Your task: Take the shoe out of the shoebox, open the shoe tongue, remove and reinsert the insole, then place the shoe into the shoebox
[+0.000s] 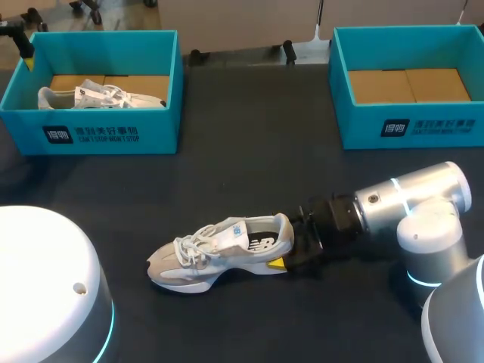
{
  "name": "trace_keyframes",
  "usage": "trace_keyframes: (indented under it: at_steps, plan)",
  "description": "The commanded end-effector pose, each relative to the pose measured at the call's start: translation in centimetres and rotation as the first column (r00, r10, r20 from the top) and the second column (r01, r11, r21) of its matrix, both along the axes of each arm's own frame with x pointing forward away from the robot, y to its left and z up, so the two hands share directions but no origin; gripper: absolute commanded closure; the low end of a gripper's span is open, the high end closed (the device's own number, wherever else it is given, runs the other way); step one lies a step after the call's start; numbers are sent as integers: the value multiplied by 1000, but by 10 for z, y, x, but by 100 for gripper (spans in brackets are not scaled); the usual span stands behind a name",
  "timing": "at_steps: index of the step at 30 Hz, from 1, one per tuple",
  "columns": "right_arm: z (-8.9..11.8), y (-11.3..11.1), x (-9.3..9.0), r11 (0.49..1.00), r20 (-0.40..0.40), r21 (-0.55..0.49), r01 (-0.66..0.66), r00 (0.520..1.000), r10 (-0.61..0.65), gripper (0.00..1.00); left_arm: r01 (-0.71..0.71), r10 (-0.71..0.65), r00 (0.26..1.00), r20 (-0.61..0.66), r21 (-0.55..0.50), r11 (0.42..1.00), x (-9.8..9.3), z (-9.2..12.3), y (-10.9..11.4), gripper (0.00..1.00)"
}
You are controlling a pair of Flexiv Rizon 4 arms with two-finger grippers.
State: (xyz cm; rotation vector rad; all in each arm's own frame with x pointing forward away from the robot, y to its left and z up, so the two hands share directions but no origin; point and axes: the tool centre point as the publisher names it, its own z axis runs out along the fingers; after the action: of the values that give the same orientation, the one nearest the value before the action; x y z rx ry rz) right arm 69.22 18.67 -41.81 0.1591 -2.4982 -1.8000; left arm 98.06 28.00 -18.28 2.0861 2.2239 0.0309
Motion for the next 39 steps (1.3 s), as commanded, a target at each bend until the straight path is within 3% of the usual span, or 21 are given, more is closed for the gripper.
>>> trace_keyframes:
  at_steps: [1,12,35,39]
  plan:
    - [0,1,-3,1000,16,0,28,999,-28,100,0,0,1000,2,2,1000,-1,0,0,0]
    - [6,-14,-2,989,44,-13,147,988,-146,100,0,0,1000,2,2,1000,-1,0,0,0]
    - [8,-21,4,986,33,-41,159,987,-158,100,0,0,1000,2,2,1000,-1,0,0,0]
    - [8,-21,4,986,33,-41,159,987,-158,100,-61,60,998,11,59,996,-13,11,-26,0]
